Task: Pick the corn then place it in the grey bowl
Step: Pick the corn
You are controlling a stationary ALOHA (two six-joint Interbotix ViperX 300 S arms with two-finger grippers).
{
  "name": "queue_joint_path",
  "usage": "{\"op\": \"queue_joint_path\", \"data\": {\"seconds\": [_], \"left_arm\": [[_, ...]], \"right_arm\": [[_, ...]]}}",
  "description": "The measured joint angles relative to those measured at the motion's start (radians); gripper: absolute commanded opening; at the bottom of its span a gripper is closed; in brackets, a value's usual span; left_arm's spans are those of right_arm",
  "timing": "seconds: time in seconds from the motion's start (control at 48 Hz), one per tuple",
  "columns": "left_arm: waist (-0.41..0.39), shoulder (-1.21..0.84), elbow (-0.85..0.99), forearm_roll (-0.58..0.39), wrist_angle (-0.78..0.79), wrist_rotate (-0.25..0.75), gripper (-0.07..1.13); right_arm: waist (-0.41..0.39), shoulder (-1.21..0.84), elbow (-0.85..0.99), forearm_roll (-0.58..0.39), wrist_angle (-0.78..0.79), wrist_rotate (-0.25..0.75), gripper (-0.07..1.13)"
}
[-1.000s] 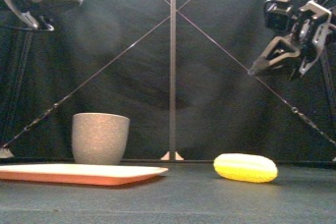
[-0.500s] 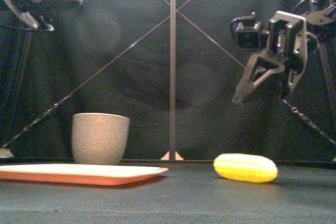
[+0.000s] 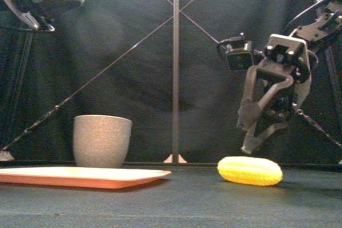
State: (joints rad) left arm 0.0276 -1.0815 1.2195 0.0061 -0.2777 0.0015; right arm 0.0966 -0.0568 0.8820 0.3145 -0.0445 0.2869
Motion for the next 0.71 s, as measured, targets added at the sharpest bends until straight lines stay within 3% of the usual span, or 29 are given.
{"op": "queue_joint_path", "data": {"seconds": [0.417,0.542,0.708], "left_arm": [[0.000,0.000,0.000,0.000,-0.002,0.002,-0.04],[0.000,0.000,0.002,0.002,0.000,0.002,-0.04],[0.000,0.000,0.005,0.002,-0.002,0.002,-0.04]], "right_arm": [[-0.003,0.143,-0.107,-0.006,0.117,-0.002,0.96],[-0.003,0.155,-0.120,-0.008,0.126,-0.002,0.85],[-0.008,0.158,-0.123,-0.011,0.135,0.003,0.57]]}}
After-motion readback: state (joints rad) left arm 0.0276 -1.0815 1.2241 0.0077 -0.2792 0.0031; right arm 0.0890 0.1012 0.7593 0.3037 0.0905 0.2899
